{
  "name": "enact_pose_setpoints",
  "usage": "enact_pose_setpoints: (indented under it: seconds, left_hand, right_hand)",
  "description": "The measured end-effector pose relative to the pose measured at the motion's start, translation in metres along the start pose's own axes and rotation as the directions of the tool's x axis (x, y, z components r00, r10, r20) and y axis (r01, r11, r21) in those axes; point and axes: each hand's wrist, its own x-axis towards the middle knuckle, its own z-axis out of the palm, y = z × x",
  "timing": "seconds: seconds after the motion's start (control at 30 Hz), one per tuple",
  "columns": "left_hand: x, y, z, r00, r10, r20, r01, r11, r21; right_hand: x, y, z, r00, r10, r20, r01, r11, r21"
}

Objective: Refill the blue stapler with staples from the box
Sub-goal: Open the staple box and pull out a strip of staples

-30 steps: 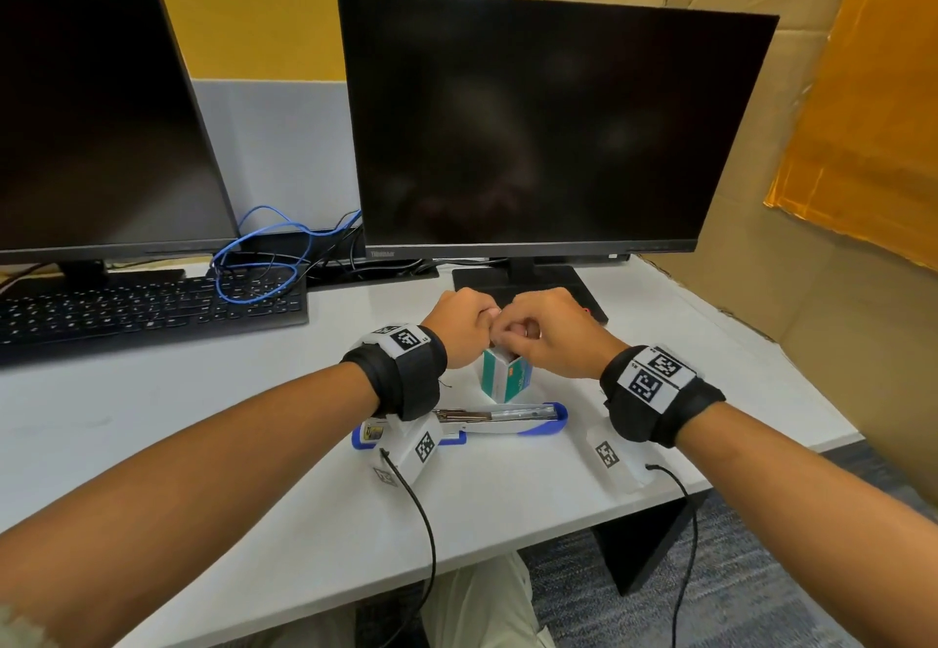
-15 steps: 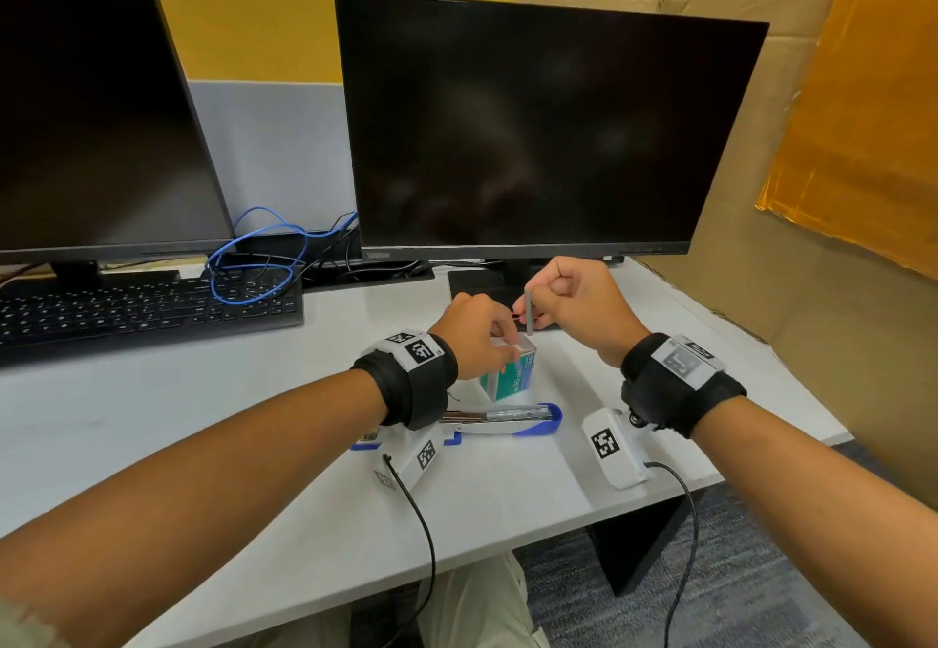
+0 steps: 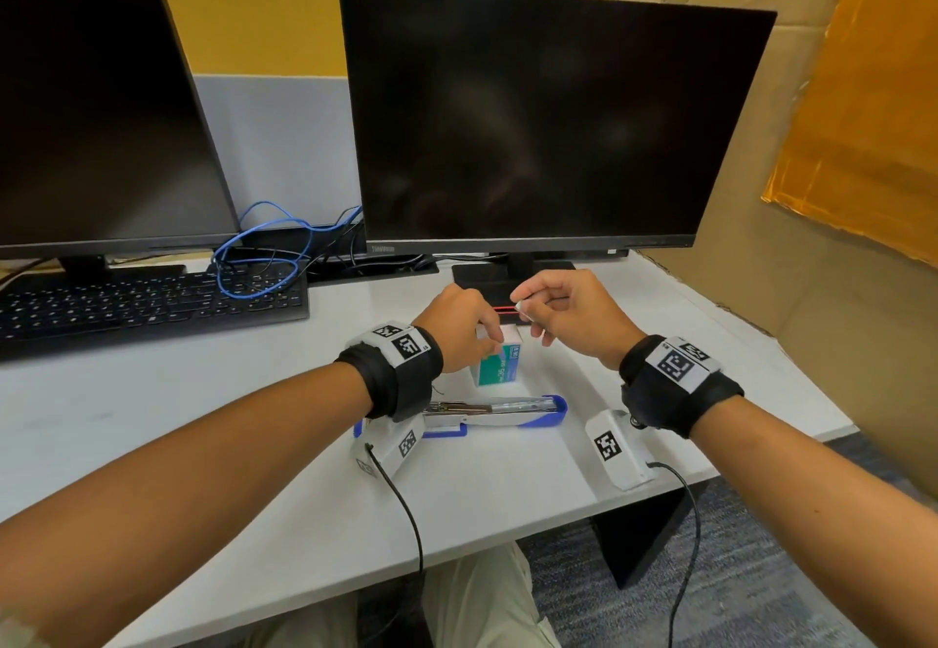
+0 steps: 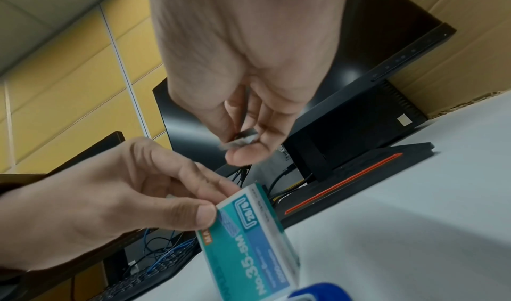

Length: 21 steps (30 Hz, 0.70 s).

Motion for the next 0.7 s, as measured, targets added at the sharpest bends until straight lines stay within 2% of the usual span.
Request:
enact_pose_setpoints:
  seconds: [0.17,0.4,0.53,0.7]
  left_hand:
    - [-0.003,-0.024,-0.017,0.997,-0.079,-0.017,0.08,0.996,0.033]
    - [-0.009,-0.042,-0.025,0.989,-0.146,0.0,0.146,0.989,-0.031]
    - [-0.019,-0.038,-0.033,0.99,-0.132,-0.038,0.132,0.991,-0.008]
    - [-0.041,-0.015,-0.039,0.989,-0.024,-0.147,0.0,0.987,-0.162]
  right_hand:
    - [-0.007,0.001,0.002,0.999,-0.028,0.038,0.03,0.999,-0.045]
    - [-0.01,-0.002,0.013,0.997,0.032,0.071,-0.024,0.993,-0.113]
    - [-0.013,-0.005,0.013,0.996,0.024,0.089,-0.01,0.987,-0.158]
    - [-0.019,-0.006,0.014,0.993,-0.052,0.104,0.063,0.993,-0.1]
